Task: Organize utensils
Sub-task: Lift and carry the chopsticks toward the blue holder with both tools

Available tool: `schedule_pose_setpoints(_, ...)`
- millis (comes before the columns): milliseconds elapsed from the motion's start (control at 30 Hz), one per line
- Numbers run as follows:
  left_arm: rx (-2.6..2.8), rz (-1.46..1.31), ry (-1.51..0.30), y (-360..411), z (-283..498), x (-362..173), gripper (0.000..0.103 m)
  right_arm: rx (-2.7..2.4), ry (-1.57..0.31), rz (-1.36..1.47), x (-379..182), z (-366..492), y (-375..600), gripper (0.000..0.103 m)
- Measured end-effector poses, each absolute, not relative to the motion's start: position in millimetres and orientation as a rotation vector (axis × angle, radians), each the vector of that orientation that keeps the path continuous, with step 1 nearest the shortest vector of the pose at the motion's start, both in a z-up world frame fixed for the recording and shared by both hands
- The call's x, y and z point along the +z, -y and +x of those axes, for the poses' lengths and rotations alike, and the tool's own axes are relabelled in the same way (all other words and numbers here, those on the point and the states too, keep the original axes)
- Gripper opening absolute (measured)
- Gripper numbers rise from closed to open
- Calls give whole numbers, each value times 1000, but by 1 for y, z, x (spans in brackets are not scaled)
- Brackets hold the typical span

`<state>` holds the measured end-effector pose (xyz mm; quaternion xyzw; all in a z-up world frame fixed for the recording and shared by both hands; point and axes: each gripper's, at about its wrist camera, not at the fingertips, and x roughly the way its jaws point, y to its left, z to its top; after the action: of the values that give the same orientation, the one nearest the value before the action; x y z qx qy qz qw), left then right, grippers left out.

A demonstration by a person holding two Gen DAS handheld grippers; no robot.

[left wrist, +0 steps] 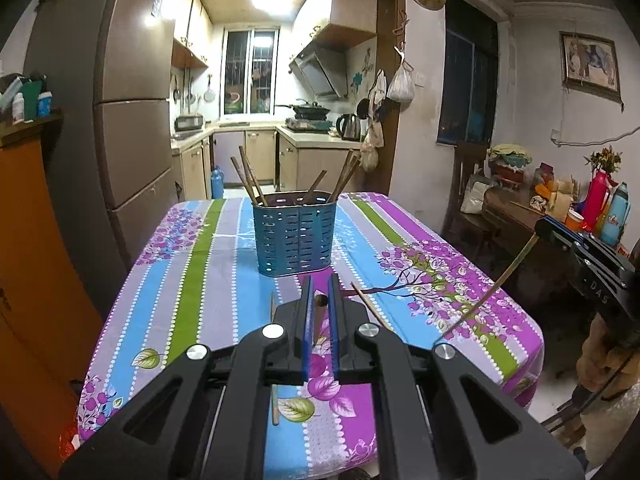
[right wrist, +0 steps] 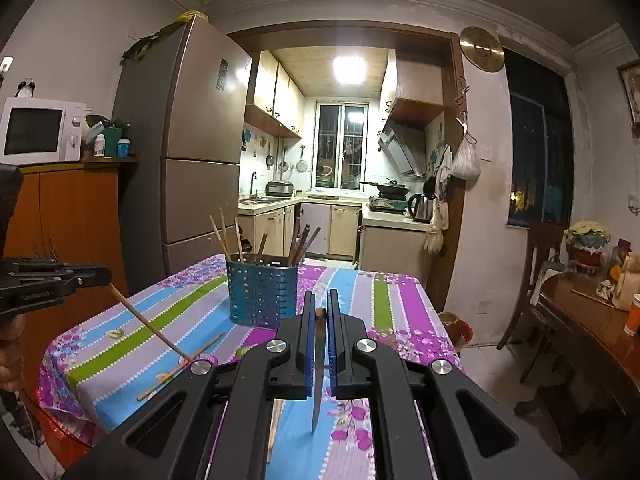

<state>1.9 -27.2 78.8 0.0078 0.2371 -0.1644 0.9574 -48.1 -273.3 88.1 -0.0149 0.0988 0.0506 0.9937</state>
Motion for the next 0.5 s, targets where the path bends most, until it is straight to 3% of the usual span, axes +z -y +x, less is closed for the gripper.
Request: schedule_pose_setpoints(500,-360,38,-524,34,39,118,5,255,-257,-12,145,-1,252,7)
